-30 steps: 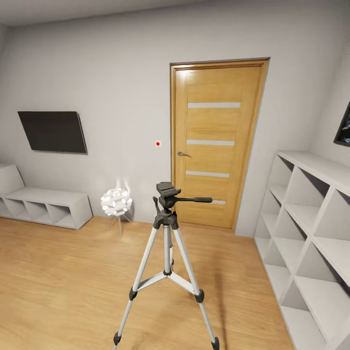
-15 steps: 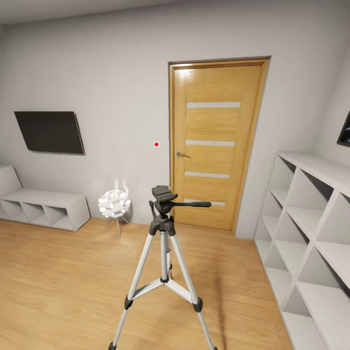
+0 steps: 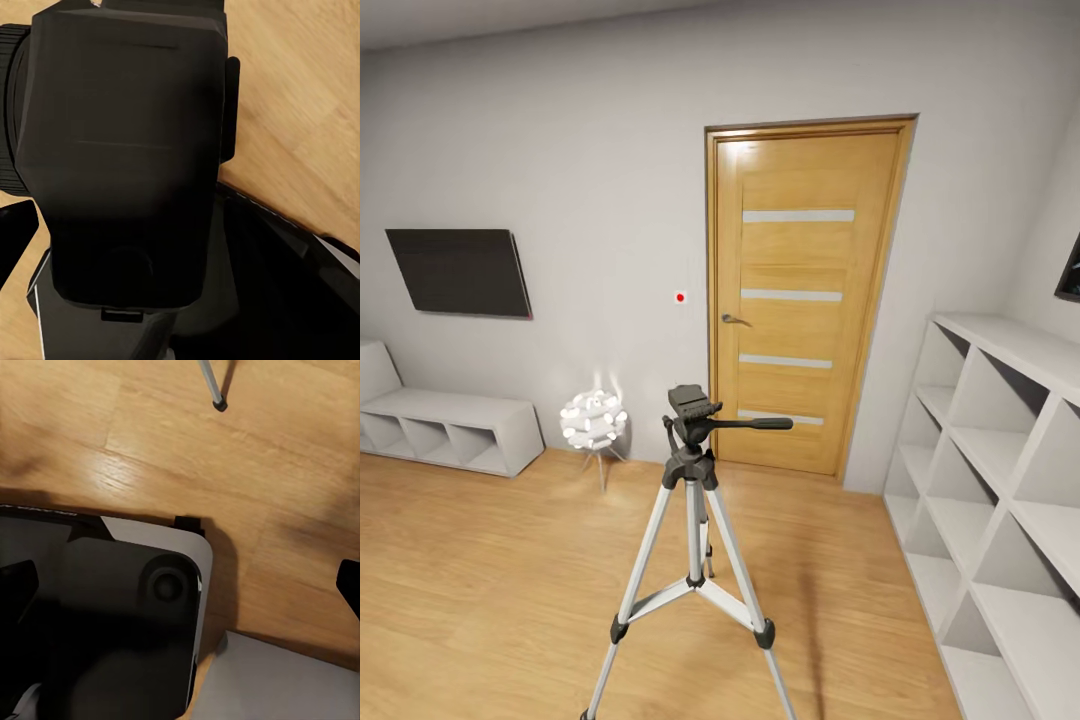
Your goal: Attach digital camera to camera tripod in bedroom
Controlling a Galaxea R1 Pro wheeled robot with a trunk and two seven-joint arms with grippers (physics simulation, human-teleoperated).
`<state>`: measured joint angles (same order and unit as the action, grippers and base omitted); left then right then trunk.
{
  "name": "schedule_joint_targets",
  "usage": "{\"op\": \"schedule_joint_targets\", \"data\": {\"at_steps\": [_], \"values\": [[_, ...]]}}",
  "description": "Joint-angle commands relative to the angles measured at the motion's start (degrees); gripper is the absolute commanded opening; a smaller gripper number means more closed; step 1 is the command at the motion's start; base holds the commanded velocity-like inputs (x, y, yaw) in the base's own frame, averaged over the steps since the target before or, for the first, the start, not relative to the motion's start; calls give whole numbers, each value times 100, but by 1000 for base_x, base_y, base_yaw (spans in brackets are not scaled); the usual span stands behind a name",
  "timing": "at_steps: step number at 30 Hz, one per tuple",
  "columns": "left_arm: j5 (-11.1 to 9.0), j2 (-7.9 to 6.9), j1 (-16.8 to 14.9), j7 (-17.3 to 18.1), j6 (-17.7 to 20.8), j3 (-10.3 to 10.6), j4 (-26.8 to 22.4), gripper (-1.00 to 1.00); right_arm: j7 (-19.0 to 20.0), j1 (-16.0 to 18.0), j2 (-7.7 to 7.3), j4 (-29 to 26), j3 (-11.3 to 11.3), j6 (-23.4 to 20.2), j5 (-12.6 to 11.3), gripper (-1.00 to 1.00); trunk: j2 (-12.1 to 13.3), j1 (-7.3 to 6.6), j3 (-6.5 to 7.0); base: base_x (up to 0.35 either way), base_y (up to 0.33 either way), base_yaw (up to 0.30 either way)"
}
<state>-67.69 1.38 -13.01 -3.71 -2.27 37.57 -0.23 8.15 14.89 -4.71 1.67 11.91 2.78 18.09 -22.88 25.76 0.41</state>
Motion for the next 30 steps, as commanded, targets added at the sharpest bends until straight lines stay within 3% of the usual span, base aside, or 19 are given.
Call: {"op": "schedule_joint_targets", "data": {"at_steps": [1, 30], "values": [[-25, 0, 0, -24, -10, 49, -3, -100, 11, 5, -4, 18, 48, 29, 46, 100, -4, 2, -2, 0, 0, 0], [-25, 3, 0, -24, -10, 57, -2, -100, 9, 5, 4, 11, 47, 22, 46, 100, -4, 2, -2, 0, 0, 0]]}}
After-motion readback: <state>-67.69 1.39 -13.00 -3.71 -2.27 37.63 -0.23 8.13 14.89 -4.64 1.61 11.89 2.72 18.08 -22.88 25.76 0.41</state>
